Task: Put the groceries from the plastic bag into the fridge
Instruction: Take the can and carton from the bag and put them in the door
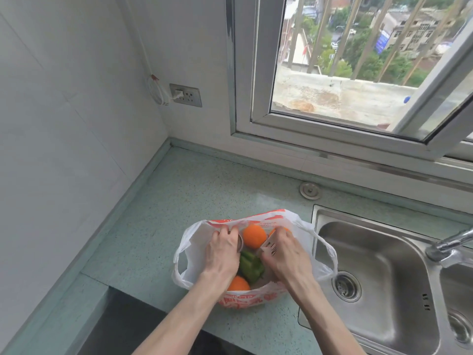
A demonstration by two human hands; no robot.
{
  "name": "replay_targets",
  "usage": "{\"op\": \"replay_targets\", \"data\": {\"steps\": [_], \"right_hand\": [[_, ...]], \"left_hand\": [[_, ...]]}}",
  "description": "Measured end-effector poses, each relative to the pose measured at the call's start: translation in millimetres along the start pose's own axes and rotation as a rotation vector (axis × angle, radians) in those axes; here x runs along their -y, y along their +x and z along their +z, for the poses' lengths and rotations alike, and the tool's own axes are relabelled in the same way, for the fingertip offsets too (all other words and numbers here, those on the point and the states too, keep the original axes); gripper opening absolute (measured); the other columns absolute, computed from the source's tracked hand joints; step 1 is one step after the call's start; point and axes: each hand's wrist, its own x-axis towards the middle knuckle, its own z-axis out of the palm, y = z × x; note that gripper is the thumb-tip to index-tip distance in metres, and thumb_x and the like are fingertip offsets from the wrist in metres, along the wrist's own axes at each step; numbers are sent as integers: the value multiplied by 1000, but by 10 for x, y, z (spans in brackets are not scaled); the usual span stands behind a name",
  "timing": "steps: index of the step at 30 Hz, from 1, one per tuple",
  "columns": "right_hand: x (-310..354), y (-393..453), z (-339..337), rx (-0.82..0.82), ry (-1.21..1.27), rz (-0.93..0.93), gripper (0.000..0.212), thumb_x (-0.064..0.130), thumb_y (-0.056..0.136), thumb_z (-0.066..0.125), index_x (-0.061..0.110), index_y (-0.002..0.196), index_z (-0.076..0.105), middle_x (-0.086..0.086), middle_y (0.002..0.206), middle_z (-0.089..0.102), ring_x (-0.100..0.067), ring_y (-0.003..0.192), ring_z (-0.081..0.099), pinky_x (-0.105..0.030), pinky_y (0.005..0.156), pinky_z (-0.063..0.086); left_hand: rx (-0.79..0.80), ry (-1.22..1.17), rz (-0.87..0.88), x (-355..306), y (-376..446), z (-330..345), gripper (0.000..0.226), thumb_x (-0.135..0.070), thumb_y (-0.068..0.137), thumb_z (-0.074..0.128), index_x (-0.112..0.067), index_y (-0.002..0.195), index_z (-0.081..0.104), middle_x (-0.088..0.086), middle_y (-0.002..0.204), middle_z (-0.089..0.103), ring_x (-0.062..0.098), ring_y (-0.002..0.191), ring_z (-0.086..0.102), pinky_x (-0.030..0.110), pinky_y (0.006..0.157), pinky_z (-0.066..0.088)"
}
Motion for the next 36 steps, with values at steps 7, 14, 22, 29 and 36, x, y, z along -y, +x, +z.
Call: {"op": "replay_targets", "data": {"steps": [7, 14, 22, 29, 36], "right_hand": [[49, -297, -356, -123, 22, -94, 48, 61, 80, 64, 27, 106, 45, 7, 97, 63, -23, 88, 65, -37, 69, 49], [112, -537, -638, -205, 107, -130, 48, 64, 82, 64, 33, 113, 45, 12, 99, 59, -19, 88, 64, -36, 67, 47], [344, -818, -883, -332, 137, -13, 64, 57, 85, 69, 31, 139, 46, 15, 126, 58, -13, 113, 61, -31, 77, 47], [551, -1192, -1032, -503, 234, 151, 73, 57, 77, 75, 31, 137, 45, 11, 116, 67, -15, 103, 67, -28, 77, 47], [543, -1719, -1064, -659, 226, 319, 75, 57, 77, 80, 27, 139, 50, 6, 123, 66, -12, 101, 68, -31, 83, 56]], "left_hand": [[-126, -47, -4, -105, -356, -381, 56, -32, 88, 74, -24, 137, 49, 0, 118, 54, 22, 112, 58, 32, 85, 50], [-149, -95, 53, -187, -524, -724, 51, -35, 82, 72, -24, 128, 52, 0, 111, 58, 24, 101, 63, 31, 81, 48], [-154, -147, 253, -176, -530, -1068, 42, -44, 78, 72, -24, 108, 50, -5, 99, 50, 16, 83, 49, 26, 69, 38], [-149, -203, 473, -93, -543, -1209, 46, -51, 75, 70, -23, 108, 54, -6, 96, 49, 20, 90, 57, 28, 71, 40], [-123, -292, 696, -230, -638, -1215, 50, -56, 68, 65, -25, 106, 57, -8, 96, 52, 18, 86, 56, 35, 72, 51]]}}
